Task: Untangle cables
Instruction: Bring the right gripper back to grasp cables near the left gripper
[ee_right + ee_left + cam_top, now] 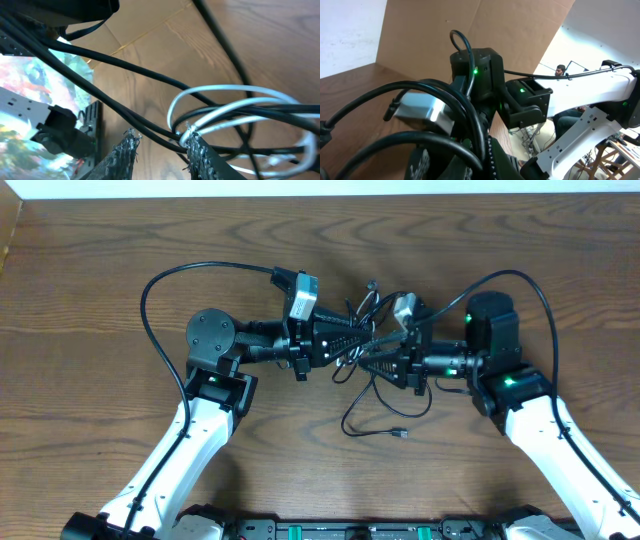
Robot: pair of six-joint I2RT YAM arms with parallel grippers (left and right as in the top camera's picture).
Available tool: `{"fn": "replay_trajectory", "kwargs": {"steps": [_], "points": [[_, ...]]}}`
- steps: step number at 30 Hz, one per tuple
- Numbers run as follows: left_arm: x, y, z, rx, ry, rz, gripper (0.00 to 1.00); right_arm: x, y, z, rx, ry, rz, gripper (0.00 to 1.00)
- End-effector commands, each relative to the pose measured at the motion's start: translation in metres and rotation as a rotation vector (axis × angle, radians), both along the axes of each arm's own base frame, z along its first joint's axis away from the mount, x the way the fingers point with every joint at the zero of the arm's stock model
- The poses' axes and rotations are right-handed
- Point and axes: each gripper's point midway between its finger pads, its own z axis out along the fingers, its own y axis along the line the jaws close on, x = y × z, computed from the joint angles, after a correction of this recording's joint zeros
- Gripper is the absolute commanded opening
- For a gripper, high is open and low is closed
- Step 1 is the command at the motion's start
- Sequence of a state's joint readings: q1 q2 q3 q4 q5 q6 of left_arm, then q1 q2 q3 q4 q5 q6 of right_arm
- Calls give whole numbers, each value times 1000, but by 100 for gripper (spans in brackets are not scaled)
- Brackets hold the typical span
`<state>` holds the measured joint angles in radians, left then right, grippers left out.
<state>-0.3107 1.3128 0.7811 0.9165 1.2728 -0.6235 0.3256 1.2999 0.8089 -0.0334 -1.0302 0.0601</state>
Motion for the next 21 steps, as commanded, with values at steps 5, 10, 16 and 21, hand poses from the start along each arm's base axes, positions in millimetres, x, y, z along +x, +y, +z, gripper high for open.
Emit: {"fn": "replay_trajectory", "kwargs": {"steps": [5, 10, 16, 21], "points": [[-1, 0, 11, -12, -62, 5, 8, 32, 5, -16, -65, 179, -294, 19], [-2, 0, 11, -10, -63, -2, 8, 35, 8, -8, -39, 156, -295, 24], [-2, 0, 11, -10, -63, -1, 8, 35, 8, -8, -37, 153, -294, 12], [-2, 0, 11, -11, -63, 2, 8, 34, 10, -8, -39, 155, -296, 1]]}}
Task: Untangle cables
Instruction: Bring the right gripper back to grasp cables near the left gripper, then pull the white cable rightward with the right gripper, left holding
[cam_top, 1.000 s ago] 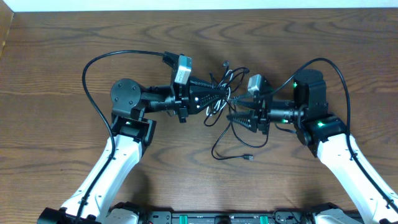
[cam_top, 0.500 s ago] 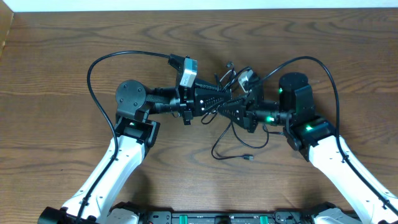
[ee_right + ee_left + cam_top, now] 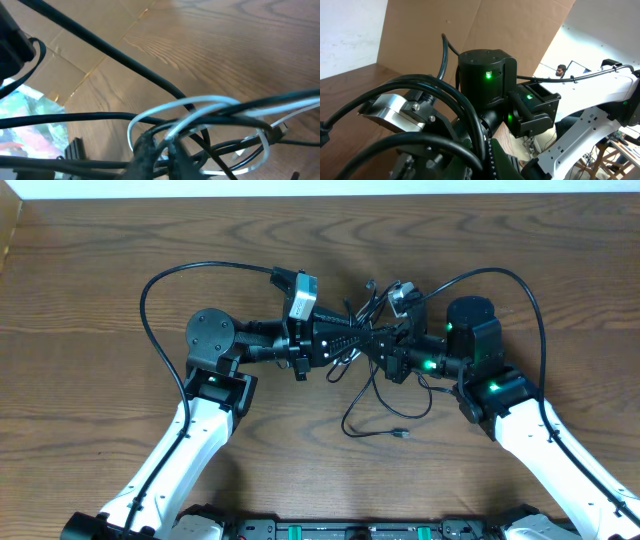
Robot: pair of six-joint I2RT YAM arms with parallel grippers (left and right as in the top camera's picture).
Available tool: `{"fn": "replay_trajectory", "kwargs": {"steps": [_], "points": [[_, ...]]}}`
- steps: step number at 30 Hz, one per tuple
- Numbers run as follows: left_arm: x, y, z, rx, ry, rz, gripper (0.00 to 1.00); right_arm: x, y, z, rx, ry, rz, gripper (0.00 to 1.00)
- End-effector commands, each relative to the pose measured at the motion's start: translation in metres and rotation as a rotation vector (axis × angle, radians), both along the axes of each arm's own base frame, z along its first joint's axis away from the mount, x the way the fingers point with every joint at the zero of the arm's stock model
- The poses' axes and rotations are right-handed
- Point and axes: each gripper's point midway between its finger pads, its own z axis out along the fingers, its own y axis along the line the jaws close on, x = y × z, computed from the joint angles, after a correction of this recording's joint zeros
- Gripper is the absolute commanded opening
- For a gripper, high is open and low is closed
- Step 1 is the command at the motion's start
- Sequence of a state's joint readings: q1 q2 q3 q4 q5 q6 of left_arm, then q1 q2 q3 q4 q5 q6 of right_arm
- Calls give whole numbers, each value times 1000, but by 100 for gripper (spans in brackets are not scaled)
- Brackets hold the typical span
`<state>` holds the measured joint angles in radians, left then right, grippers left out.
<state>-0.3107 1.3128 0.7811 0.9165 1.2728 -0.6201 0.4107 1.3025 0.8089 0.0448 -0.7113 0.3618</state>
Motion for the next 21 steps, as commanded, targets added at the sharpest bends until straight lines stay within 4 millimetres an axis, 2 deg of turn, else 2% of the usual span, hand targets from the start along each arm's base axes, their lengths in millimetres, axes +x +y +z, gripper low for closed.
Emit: {"fn": "replay_trajectory", "kwargs": {"steps": [1, 7, 10, 15, 17, 21], "points": [[-2, 0, 11, -11, -59, 1, 8, 1, 4, -1, -7, 0, -5, 1], [2, 2, 10, -8, -101, 17, 8, 4, -1, -10, -43, 26, -47, 1], [12, 11, 8, -1, -123, 62, 8, 9, -16, -23, -86, 78, -105, 1], [50, 43, -12, 38, 42, 221, 8, 15, -65, -46, -153, 213, -246, 1], [63, 62, -24, 56, 123, 279, 8, 18, -95, -55, -181, 273, -333, 1], [79, 90, -37, 69, 217, 363, 8, 17, -132, -67, -216, 341, -416, 1]]}}
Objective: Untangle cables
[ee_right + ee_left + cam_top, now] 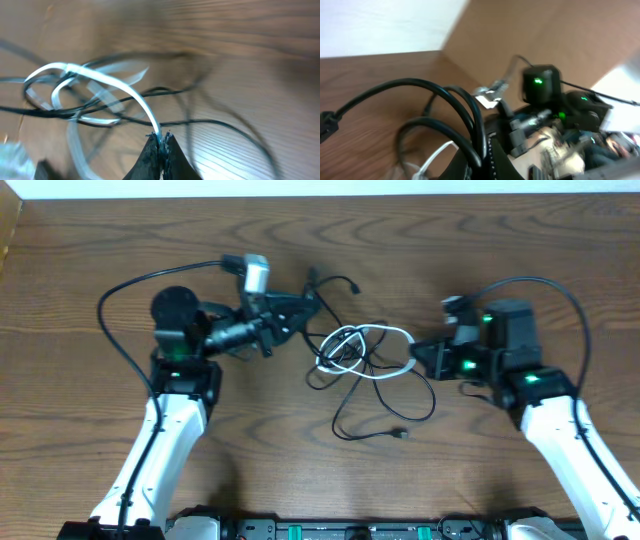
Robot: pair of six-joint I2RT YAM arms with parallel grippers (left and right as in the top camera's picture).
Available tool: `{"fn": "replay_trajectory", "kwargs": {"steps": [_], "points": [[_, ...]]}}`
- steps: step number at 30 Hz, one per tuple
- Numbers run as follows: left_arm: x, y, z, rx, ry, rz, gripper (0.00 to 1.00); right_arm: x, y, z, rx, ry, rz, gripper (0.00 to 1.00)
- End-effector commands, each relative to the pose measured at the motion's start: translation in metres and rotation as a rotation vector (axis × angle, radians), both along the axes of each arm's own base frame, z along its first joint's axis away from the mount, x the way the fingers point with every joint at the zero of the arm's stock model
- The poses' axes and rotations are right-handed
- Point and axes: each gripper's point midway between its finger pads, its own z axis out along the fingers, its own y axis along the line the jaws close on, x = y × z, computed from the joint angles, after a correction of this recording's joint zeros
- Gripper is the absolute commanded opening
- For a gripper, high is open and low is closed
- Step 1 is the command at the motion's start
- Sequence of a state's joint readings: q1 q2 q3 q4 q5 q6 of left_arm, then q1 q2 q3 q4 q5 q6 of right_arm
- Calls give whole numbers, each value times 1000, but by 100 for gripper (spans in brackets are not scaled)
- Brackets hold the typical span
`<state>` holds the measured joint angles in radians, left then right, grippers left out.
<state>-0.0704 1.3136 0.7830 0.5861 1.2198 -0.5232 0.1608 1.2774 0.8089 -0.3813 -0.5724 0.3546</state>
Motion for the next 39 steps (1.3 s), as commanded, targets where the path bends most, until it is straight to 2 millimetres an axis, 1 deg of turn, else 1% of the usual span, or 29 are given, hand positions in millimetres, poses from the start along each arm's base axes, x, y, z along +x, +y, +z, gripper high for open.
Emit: {"fn": "replay_trajectory", "kwargs": {"steps": [1, 3, 4, 6, 8, 10, 12, 17, 18, 20, 23, 25, 26, 27, 28, 29, 30, 31, 32, 33, 35, 36, 37, 39], "points": [[14, 26, 4, 6, -4, 84, 8, 4, -30, 1, -38, -1, -72, 1], [19, 36, 2, 6, 13, 115, 8, 1, -49, -9, -76, 45, -128, 1], [21, 43, 1, 6, 23, 134, 8, -1, -62, -16, -108, 78, -173, 1], [24, 49, -2, 6, 38, 152, 8, -6, -82, -26, -161, 131, -238, 1], [26, 57, -4, 6, 57, 175, 8, -17, -110, -41, -247, 208, -327, 1], [28, 61, -6, 5, 69, 187, 8, -28, -127, -49, -298, 265, -382, 1], [28, 64, -7, 5, 76, 194, 8, -33, -135, -52, -303, 297, -407, 1], [28, 63, -7, 5, 75, 192, 8, -34, -137, -52, -299, 301, -409, 1], [28, 64, -7, 5, 75, 194, 8, -35, -138, -52, -315, 296, -401, 1], [29, 64, -7, 14, 55, 194, 8, -37, -151, -56, -381, 305, -436, 1], [28, 64, -7, 14, 55, 193, 8, -37, -152, -56, -384, 305, -439, 1], [29, 64, -7, 14, 55, 194, 8, -38, -158, -57, -413, 305, -456, 1], [29, 64, -7, 14, 55, 195, 8, -38, -161, -57, -429, 305, -466, 5], [29, 64, -7, 14, 55, 195, 8, -38, -162, -57, -435, 305, -469, 15], [29, 64, -7, 14, 55, 194, 8, -37, -161, -57, -430, 303, -466, 40], [29, 64, -7, 14, 55, 194, 8, -37, -159, -56, -418, 301, -459, 50], [29, 64, -7, 14, 55, 194, 7, -36, -154, -56, -396, 295, -436, 70], [28, 63, -7, 14, 56, 193, 8, -33, -145, -53, -367, 268, -383, 80], [28, 63, -7, 14, 56, 192, 8, -31, -139, -50, -346, 246, -344, 83], [28, 63, -7, 14, 55, 191, 8, -22, -115, -39, -253, 159, -215, 88], [28, 61, -7, 14, 56, 186, 8, -16, -92, -23, -153, 67, -95, 91], [27, 59, -7, 14, 56, 180, 8, -13, -77, -12, -94, 4, -20, 95], [26, 57, -7, 14, 55, 174, 8, -12, -68, -4, -51, -42, 32, 98], [24, 50, -7, 15, 55, 155, 8, -11, -48, 16, 35, -140, 136, 99]]}}
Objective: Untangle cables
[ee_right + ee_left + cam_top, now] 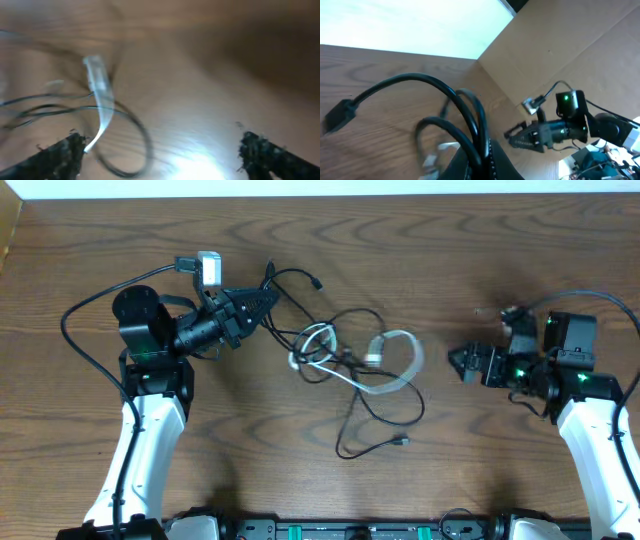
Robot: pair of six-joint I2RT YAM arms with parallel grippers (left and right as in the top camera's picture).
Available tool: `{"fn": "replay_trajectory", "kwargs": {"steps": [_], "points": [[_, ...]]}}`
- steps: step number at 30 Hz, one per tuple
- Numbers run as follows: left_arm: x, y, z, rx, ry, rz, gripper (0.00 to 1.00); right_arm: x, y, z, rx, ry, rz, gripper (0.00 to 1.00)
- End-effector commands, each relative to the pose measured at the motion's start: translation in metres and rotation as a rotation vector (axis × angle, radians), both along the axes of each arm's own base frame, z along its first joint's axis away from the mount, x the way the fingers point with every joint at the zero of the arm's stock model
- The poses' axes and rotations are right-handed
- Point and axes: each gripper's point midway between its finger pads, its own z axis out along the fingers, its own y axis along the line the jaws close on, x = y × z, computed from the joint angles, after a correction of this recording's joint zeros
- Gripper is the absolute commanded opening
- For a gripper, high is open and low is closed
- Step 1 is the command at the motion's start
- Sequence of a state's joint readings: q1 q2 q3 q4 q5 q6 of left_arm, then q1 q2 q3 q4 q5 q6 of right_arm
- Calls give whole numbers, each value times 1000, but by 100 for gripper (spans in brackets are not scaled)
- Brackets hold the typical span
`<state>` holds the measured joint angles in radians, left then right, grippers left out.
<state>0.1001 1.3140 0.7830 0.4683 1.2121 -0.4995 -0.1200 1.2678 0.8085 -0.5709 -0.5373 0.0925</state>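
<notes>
A loose tangle lies mid-table in the overhead view: a white cable (398, 372) looped through thin black cables (352, 408). At the tangle's upper left, my left gripper (266, 299) is shut on a thick black cable (427, 80), whose loops rise in front of the left wrist camera and end in a plug (340, 114). The cable passes between the closed fingers (492, 160). My right gripper (457, 363) stands open to the right of the tangle with nothing in it. The right wrist view is blurred, with the white cable (97, 97) ahead of the spread fingertips (62, 152).
Brown wooden table (420, 240) with a white wall strip along its far edge. A loose black plug end (400, 440) lies toward the front. Cardboard panels and my right arm (555, 131) show in the left wrist view.
My right gripper has opened, let go of the white cable and moved right, away from the tangle. My left gripper has moved further left, still shut on the black cable, and the tangle is looser.
Both grippers first met at the centre, the left shut on black cable and the right open around the white one. The right then shut on the white cable. Later the arms stood apart with the tangle stretched between them. Now the white cable lies released.
</notes>
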Motion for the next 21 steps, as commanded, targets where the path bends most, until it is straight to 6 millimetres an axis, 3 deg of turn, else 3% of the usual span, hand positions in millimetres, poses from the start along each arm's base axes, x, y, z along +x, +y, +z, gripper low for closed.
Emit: {"fn": "replay_trajectory", "kwargs": {"steps": [1, 3, 9, 17, 21], "points": [[-4, -15, 10, 9, -41, -41, 8, -8, 61, 55, 245, -243, 354, 99], [-7, -27, 10, 10, -41, -63, 8, -15, 85, 78, 323, -355, 499, 99], [-16, -56, 22, 6, -118, -117, 8, -25, 121, 88, 334, -420, 638, 99], [-42, -93, 59, -99, -166, -237, 8, -28, 144, 70, 223, -385, 657, 97], [-58, -111, 66, -116, -192, -300, 8, -13, 136, 56, 129, -325, 532, 98]]}}
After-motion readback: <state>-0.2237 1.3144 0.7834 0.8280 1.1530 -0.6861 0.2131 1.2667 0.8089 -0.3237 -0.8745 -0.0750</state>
